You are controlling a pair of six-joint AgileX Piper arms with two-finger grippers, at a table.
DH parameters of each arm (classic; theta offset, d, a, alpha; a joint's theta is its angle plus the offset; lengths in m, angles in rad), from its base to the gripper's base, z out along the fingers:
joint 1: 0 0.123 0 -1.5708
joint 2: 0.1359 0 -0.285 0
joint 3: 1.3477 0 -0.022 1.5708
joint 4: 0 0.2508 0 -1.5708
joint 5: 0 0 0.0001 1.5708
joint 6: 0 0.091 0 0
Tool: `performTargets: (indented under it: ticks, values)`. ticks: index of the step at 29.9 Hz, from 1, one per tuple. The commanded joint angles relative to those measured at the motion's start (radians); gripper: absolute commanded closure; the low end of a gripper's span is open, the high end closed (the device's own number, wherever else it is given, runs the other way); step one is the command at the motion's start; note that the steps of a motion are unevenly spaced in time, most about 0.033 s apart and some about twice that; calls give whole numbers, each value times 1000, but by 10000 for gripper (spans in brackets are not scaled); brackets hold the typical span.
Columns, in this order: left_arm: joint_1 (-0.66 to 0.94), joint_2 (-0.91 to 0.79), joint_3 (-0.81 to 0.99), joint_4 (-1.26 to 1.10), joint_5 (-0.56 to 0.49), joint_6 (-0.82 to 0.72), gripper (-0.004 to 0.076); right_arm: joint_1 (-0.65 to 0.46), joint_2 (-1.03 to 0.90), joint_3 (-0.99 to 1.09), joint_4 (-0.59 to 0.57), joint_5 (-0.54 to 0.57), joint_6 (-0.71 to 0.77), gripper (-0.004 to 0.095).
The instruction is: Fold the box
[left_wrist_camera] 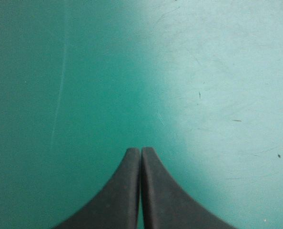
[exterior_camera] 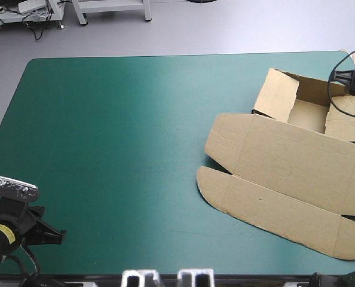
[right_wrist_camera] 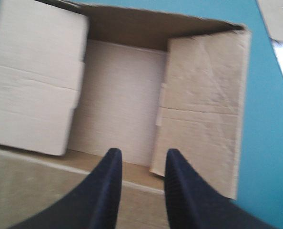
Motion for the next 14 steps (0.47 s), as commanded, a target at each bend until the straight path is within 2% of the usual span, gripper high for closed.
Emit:
performTargets:
  ticks: [1,3,7,10,14]
  values:
    - [-5,-20,-22,-15,-75,27,732,48,-127,-9,103,23,-60,841]
    - [-5,-37,-22,-15,-102,32,732,104,-186,28,78,21,-68,927]
    - [-5,-55,-17,-39,-109,56,732,213,-302,167,73,21,-82,924]
    - [-5,-73,3,-81,-109,163,732,294,-389,314,73,16,-87,925]
    - [-5,-104,67,-140,-111,181,732,366,-507,559,49,-63,-90,925]
